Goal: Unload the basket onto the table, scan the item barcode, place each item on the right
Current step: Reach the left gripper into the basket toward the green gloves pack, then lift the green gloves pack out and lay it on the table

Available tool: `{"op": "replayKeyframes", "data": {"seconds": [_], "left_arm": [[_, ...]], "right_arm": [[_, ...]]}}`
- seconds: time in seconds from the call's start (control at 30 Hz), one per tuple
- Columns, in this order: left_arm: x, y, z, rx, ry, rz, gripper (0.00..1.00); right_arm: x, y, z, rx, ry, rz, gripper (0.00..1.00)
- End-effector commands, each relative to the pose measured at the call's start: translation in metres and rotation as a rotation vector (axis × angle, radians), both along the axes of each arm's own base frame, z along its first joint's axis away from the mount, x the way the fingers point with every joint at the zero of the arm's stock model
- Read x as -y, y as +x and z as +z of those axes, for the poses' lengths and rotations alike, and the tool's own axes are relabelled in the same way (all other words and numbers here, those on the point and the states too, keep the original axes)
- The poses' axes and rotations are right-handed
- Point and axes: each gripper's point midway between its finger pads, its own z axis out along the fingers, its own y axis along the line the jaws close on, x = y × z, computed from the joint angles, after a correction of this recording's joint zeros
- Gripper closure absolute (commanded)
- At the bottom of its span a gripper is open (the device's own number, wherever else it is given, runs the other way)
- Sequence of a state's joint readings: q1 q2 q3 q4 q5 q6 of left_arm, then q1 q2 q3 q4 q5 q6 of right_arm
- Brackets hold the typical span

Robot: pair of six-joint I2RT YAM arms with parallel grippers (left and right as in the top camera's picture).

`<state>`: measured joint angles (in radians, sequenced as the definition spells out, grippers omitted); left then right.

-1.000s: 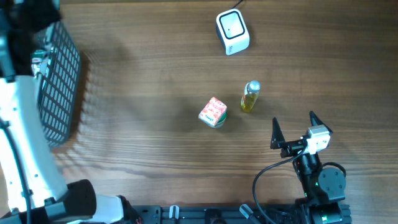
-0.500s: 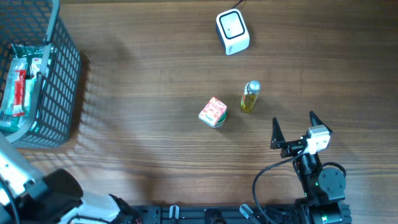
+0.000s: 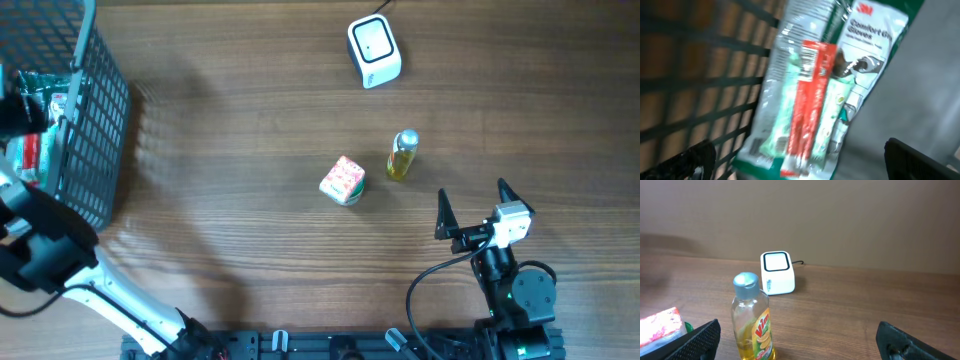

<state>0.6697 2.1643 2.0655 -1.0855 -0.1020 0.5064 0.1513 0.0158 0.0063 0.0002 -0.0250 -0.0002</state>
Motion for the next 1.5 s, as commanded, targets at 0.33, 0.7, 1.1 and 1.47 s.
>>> {"op": "replayKeyframes", "data": {"seconds": [0.33,0.7,1.1,1.47], "left_arm": [[0.010,0.001,-0.101,-0.097,-0.197,-0.173,0.00],[0.004,-0.017,-0.128,-0.083,-0.244,-0.160,0.00],[0.011,-0.021,-0.132,-0.078,-0.266,-0.131,0.57],[0.019,0.014,0.061,0.267,0.032,-0.187,0.62]], "right_arm": [[0.001,0.000,0.001,0.005,0.004,-0.007,0.00],[0.001,0.000,0.001,0.006,0.004,-0.007,0.00],[0.001,0.000,0.001,0.005,0.004,-0.007,0.00],[0.001,0.000,0.001,0.006,0.004,-0.007,0.00]]}}
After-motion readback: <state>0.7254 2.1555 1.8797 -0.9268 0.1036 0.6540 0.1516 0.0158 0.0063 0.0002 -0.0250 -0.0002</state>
